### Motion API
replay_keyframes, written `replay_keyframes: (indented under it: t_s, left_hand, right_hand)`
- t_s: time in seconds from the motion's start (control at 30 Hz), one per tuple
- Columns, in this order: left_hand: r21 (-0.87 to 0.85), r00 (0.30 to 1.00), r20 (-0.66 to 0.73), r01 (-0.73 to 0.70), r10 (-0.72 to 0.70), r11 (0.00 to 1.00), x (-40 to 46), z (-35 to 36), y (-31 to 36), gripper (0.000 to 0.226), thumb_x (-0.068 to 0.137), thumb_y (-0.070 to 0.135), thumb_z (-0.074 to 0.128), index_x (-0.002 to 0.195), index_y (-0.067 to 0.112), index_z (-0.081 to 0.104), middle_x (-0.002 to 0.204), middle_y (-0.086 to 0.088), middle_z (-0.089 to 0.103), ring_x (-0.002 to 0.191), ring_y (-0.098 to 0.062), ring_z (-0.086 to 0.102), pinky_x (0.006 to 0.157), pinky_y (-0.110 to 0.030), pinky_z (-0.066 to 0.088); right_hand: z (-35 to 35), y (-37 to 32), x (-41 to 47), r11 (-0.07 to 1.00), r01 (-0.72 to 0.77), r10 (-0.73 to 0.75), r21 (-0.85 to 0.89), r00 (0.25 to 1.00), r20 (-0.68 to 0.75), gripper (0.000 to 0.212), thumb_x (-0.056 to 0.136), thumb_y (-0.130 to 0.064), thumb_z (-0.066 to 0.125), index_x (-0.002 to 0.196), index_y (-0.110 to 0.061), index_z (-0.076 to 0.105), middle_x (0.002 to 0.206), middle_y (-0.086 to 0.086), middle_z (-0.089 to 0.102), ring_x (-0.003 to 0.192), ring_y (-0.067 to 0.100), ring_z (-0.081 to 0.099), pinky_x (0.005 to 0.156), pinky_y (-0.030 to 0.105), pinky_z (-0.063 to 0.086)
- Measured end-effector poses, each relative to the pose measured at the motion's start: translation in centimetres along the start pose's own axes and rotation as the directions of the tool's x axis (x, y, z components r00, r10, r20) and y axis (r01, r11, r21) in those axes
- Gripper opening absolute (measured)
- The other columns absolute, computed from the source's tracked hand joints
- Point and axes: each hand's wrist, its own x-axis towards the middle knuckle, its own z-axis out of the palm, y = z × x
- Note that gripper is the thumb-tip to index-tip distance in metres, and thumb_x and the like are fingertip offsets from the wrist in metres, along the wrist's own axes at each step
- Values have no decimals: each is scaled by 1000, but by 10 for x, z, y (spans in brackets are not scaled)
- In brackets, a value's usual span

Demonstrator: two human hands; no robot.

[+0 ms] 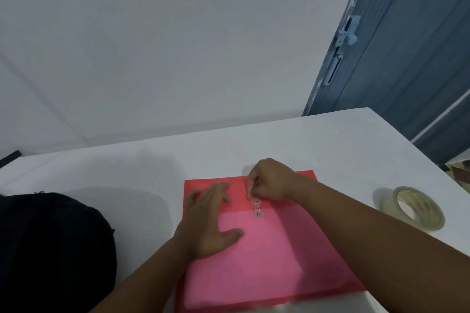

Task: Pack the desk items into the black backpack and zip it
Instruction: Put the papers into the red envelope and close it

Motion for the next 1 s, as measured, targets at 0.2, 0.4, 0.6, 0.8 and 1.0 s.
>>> replay_keyframes:
  t_s: [0.2, 0.4, 0.6, 0.8, 1.0]
  left_hand:
    - [21, 1000, 27, -6, 6, 1000, -1, -2, 0, 59, 69, 71, 63, 115, 36, 51, 159, 16, 30, 149, -1, 20, 119, -35, 3]
    - [22, 1000, 9, 2, -2, 1000, -1, -2, 1, 60, 69, 70, 65, 119, 39, 53, 158, 16, 32, 149, 0, 21, 119, -37, 6]
    - [93, 997, 70, 17, -24, 996, 0, -4, 8, 73, 69, 74, 58, 135, 44, 49, 161, 19, 25, 151, 0, 14, 121, -40, 3]
    - [208, 993, 107, 26, -49, 978, 1, -2, 11, 80, 75, 82, 43, 147, 49, 40, 166, 15, 16, 152, -5, 9, 121, -43, 0]
    - [226, 992, 111, 32, -58, 974, 2, -1, 12, 81, 74, 82, 42, 147, 48, 40, 166, 15, 15, 153, -6, 9, 121, -44, 2]
  right_hand:
    - [8, 22, -7, 983, -38, 58, 179, 993, -108, 6, 75, -23, 82, 71, -25, 79, 70, -19, 72, 70, -1, 65, 73, 29, 56]
    - [19, 37, -35, 985, -50, 85, 167, 974, -210, 15, 83, -25, 73, 68, -24, 72, 55, -24, 60, 54, -1, 55, 56, 14, 41]
    - [39, 40, -62, 997, -32, 51, 69, 956, -288, 15, 88, -29, 66, 73, -29, 66, 57, -23, 57, 56, 1, 52, 54, 17, 33]
    - [59, 28, -86, 994, 49, -80, -97, 938, -338, 20, 86, -27, 53, 67, -26, 48, 56, -10, 52, 53, 14, 43, 54, 28, 27]
    - [71, 9, -92, 979, -6, -64, -203, 940, -336, 31, 95, -34, 40, 82, -18, 63, 79, 6, 69, 71, 32, 62, 60, 34, 36]
